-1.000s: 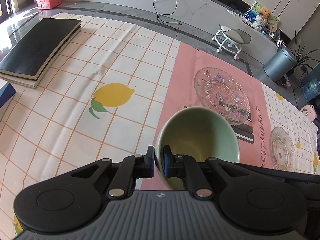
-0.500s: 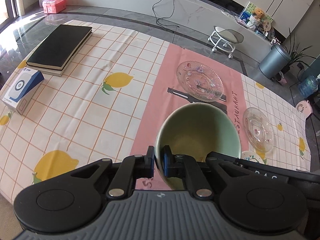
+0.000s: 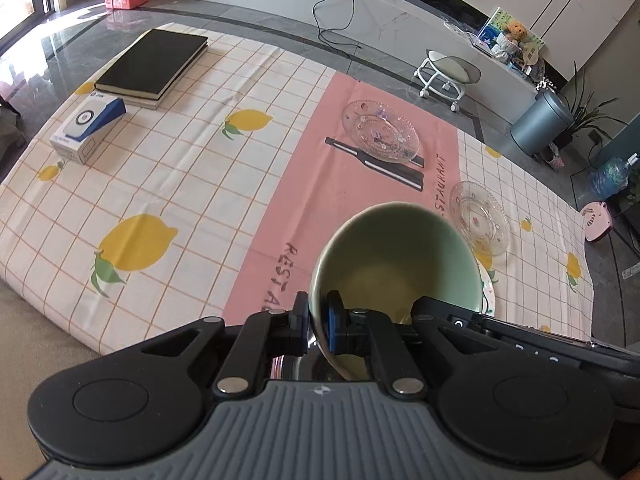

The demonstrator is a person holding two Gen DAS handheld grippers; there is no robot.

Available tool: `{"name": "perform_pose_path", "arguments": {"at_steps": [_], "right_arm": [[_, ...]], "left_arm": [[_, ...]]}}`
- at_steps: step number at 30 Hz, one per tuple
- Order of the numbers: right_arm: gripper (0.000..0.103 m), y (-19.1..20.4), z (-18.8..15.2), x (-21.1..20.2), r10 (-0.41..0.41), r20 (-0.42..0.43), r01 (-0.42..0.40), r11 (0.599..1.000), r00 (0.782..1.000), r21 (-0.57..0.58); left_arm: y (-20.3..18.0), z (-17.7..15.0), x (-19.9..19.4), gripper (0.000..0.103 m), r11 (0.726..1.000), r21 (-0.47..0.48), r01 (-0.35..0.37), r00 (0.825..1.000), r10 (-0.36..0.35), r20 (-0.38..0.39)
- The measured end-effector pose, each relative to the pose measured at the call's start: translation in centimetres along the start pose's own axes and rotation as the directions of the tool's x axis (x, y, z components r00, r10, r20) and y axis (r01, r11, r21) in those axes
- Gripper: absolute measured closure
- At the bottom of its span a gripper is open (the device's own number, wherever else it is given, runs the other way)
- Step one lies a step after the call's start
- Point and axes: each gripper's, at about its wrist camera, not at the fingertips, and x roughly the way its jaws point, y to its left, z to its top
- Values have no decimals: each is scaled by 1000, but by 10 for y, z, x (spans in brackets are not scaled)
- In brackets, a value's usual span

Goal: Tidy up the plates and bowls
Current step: 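Lift and carry the green bowl toward the stacked steel bowls, then lower the green bowl into the steel bowl stack and open the left gripper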

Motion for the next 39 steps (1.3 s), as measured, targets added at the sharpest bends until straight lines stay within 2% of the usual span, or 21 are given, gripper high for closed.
{"name": "perform_pose_path", "arguments": {"at_steps": [6,14,25,31,39], "right_arm": [[94,-4,-26,-11,1,-54,-2,1000,999,-23],[94,-24,-44,3,-34,-133,33,999,991,-15],[94,-44,-53,41,-54,-207,56,998,977,5],[95,-45,-52,54,-73,-226,72,997,971,-12],[95,-40,-48,64,-126,-231,118,992,965,-49]], "left_arm": [[1,-25,-5,94,1000,5,5,999,-5,-36],[3,-44,24,94,999,-20,31,990,-33,-139],[0,-48,60,93,999,52,-4,971,17,-239],[-7,-47,69,92,992,122,-37,962,68,-265],[-6,-43,78,92,989,138,-45,952,84,-295]]}}
